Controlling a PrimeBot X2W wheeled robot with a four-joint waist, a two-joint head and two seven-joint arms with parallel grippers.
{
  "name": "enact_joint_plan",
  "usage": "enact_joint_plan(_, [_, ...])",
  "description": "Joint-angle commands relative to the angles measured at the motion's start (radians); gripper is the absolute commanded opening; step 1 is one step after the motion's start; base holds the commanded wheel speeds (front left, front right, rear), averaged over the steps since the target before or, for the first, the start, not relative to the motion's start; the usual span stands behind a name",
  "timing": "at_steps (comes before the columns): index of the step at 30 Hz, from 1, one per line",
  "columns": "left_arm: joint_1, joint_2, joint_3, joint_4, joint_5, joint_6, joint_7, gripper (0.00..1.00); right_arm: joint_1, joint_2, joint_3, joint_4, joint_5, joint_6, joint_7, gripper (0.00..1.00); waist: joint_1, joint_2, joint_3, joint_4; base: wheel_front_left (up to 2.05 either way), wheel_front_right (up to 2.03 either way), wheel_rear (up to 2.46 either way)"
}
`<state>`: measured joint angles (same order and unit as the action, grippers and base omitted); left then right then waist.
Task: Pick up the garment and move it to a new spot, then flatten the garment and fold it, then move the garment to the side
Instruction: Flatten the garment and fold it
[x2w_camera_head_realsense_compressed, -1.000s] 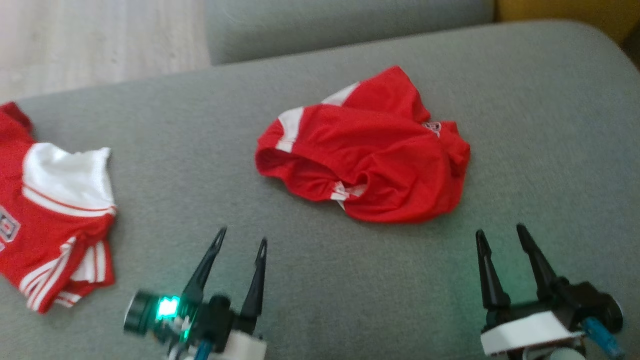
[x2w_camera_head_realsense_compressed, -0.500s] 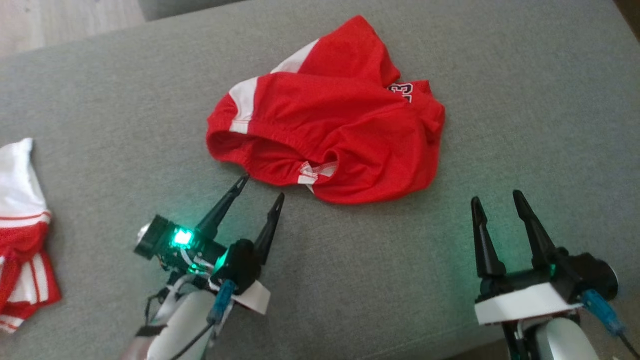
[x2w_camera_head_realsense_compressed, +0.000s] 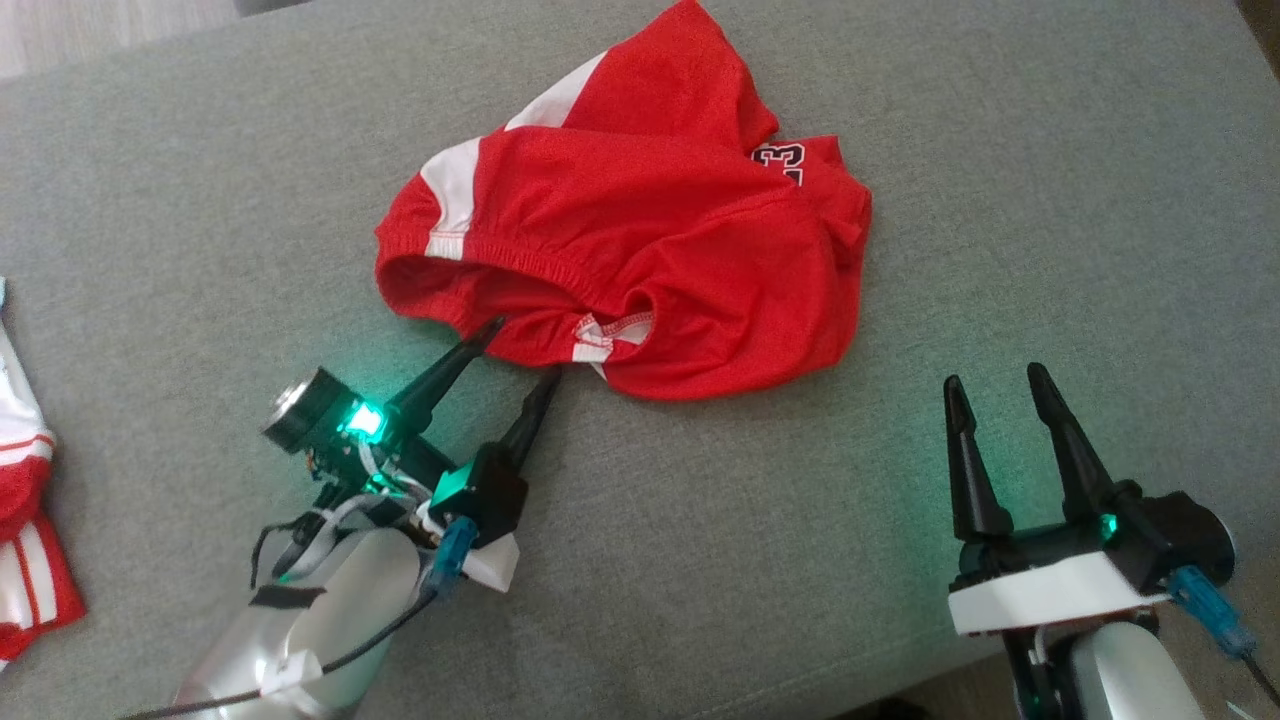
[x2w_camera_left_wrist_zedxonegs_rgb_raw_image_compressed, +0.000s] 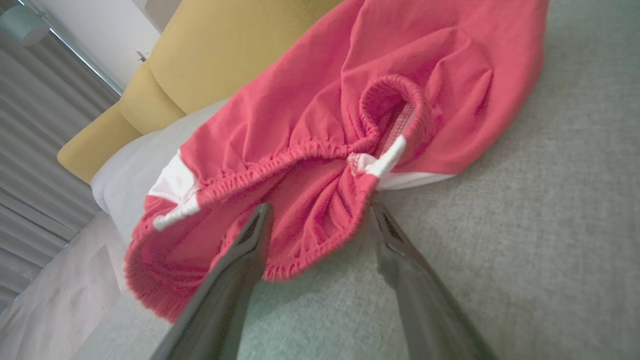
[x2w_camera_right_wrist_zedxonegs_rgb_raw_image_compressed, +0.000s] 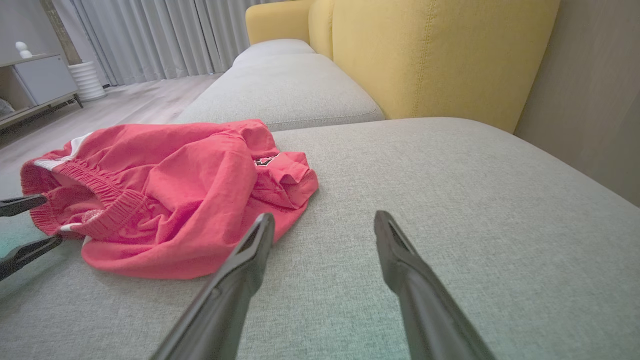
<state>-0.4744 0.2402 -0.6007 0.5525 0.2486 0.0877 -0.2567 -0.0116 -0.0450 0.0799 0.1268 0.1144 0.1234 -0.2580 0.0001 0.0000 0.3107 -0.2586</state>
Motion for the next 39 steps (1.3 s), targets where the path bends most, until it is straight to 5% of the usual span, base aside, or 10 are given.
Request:
enact_joint_plan(1, [-0.047, 0.025, 0.016, -0.018, 0.009, -0.001, -0.005, 1.0, -0.023, -0.005, 0.022, -0.028, 0.004, 0.007, -0.004, 1.0, -0.0001, 0.0, 0.005, -0.003, 0.0, 0.0, 0.0])
enact_joint_plan(14, [-0.113, 0.036, -0.07, -0.001, 0.015, -0.037, -0.005, 1.0, -0.036, -0.005, 0.033, -0.021, 0.02, 0.007, -0.004, 1.0, -0.0001, 0.0, 0.027, -0.03, 0.0, 0.0, 0.0])
enact_joint_plan(15, [-0.116, 0.039, -0.078, -0.003, 0.017, -0.038, -0.005, 0.75, -0.036, -0.005, 0.033, -0.021, 0.021, 0.007, -0.004, 1.0, -0.0001, 0.0, 0.026, -0.032, 0.0, 0.0, 0.0])
enact_joint_plan(16, [-0.116, 0.041, -0.084, -0.001, 0.017, -0.043, -0.005, 0.25, -0.036, -0.005, 0.033, -0.021, 0.021, 0.007, -0.004, 1.0, -0.0001, 0.0, 0.025, -0.034, 0.0, 0.0, 0.0])
enact_joint_plan(17, [-0.116, 0.043, -0.091, 0.005, 0.014, -0.053, -0.005, 0.0, -0.035, -0.005, 0.033, -0.02, 0.022, 0.007, -0.004, 1.0, -0.0001, 0.0, 0.024, -0.036, 0.0, 0.0, 0.0])
enact_joint_plan(22, [-0.127, 0.038, -0.126, -0.016, -0.005, -0.105, -0.005, 0.0, -0.032, -0.005, 0.037, -0.014, 0.026, 0.007, -0.004, 1.0, -0.0001, 0.0, 0.006, -0.045, 0.0, 0.0, 0.0])
enact_joint_plan(26, [-0.151, -0.002, -0.15, -0.069, -0.09, -0.19, -0.003, 0.0, -0.025, -0.005, 0.043, -0.008, 0.031, 0.007, -0.004, 1.0, -0.0001, 0.0, -0.025, -0.051, 0.0, 0.0, 0.0])
enact_joint_plan(30, [-0.261, -0.066, -0.217, -0.155, -0.321, -0.217, 0.073, 0.0, -0.018, -0.005, 0.068, 0.001, 0.039, 0.007, -0.004, 1.0, -0.0001, 0.0, -0.074, -0.075, 0.0, 0.0, 0.0])
enact_joint_plan(39, [-0.577, -0.057, -0.243, -0.299, -0.727, -0.218, 0.187, 0.0, 0.005, -0.005, 0.084, 0.005, 0.045, 0.007, -0.004, 1.0, -0.0001, 0.0, -0.139, -0.097, 0.0, 0.0, 0.0])
